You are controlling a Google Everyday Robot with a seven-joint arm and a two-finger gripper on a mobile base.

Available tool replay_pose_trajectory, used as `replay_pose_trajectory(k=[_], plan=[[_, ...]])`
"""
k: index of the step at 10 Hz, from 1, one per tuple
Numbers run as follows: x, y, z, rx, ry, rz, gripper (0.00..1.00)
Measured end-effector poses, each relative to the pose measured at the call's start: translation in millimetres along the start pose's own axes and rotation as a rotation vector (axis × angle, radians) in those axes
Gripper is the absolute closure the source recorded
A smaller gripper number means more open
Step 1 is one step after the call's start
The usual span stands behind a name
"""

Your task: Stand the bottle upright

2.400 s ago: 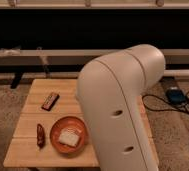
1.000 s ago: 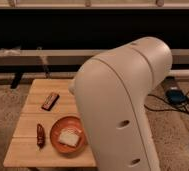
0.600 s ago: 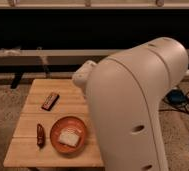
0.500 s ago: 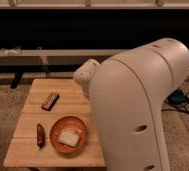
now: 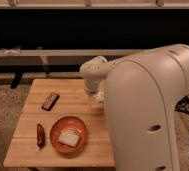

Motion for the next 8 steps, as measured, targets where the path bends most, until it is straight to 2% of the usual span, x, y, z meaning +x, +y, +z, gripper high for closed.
replay_pose_trajectory(k=[4,8], plan=[[0,-5,-8,0.013,-0.062,0.022,1.00],[7,-10,-16,0.021,-0.142,0.063,1.00]])
